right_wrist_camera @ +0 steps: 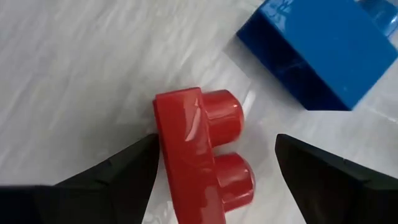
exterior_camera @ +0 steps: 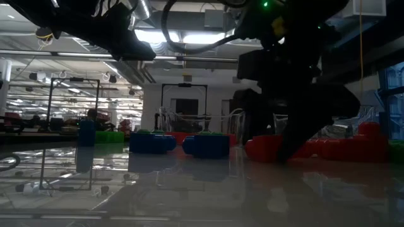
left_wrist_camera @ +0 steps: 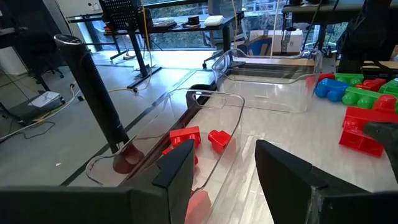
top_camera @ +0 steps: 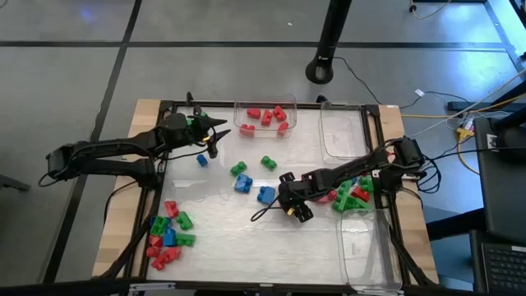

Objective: Sort blocks
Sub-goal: Put the red game piece into the top left transparent bin

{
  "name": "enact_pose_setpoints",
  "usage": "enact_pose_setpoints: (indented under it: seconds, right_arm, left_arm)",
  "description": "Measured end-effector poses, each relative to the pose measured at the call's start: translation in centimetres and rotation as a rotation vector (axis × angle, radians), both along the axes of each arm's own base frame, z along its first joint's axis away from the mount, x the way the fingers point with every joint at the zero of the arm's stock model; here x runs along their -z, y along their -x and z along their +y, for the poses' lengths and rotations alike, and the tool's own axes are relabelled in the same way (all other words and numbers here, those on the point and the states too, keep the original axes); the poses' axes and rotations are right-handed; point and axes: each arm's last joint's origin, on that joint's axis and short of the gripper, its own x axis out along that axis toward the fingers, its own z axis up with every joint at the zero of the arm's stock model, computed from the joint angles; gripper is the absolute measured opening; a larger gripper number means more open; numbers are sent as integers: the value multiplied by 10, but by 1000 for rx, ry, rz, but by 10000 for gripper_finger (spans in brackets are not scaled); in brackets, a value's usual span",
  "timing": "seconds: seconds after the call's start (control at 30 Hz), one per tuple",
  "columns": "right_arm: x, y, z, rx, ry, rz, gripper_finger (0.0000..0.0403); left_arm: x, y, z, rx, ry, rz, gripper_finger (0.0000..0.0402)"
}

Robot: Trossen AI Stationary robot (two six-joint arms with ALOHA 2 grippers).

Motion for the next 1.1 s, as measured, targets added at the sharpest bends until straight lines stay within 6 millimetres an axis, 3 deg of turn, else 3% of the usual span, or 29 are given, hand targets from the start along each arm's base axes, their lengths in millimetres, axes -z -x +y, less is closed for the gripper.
enact_pose_setpoints:
  seconds: [0.3,0.7,1.1]
  right_arm:
    - [3,-1,-1,-27,-12,10,306]
    - [4,0,0,-52,-2,15,172]
    - [4,-1,-1,-51,10,11,191]
  left_arm:
    - [0,0,0,0,0,0,159]
    - [0,0,0,0,0,0,159]
    - [0,0,0,0,0,0,159]
